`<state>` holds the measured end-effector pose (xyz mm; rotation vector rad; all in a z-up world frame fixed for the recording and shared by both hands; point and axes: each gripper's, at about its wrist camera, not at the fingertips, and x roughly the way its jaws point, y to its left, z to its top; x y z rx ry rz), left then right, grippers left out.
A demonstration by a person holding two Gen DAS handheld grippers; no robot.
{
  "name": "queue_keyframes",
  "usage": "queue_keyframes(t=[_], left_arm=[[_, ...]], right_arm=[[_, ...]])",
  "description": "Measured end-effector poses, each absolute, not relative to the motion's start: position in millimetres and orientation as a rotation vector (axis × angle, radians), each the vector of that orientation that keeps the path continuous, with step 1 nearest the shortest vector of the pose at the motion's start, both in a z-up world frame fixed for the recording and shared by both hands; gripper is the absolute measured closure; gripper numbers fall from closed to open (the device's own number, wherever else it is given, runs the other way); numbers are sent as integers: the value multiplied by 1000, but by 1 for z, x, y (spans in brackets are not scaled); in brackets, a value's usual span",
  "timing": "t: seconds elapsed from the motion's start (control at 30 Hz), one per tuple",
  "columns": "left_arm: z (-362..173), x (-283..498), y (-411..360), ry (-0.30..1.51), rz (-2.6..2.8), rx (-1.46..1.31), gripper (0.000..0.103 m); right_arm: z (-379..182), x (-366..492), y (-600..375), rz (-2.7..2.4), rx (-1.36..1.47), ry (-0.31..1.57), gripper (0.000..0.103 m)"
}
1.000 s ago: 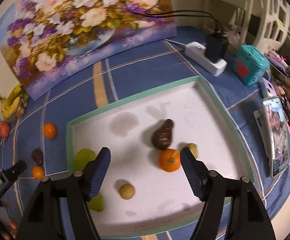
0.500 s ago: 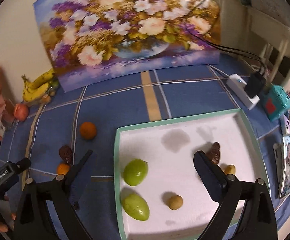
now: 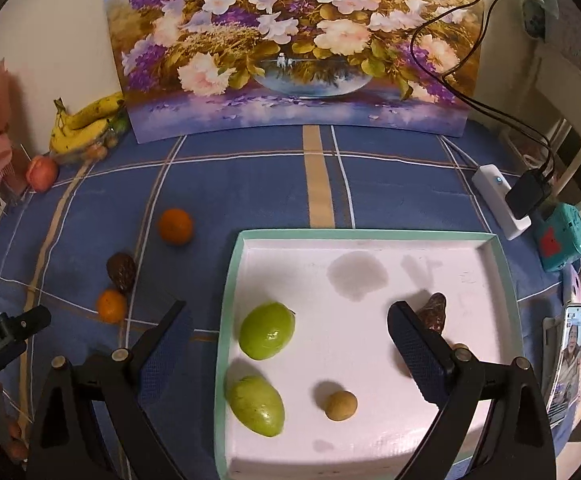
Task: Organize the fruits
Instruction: 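Move the open left tool back over the dark date in the fruit row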
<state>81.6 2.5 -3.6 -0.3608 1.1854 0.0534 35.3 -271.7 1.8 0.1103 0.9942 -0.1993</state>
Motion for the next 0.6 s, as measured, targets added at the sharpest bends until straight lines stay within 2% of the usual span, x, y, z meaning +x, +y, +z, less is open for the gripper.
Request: queue_keyframes(t=[0.6], left_arm=[[-27,75,-18,1286,-19,-396,4]], right_arm=[[0,36,-272,-195,114,1012,6]])
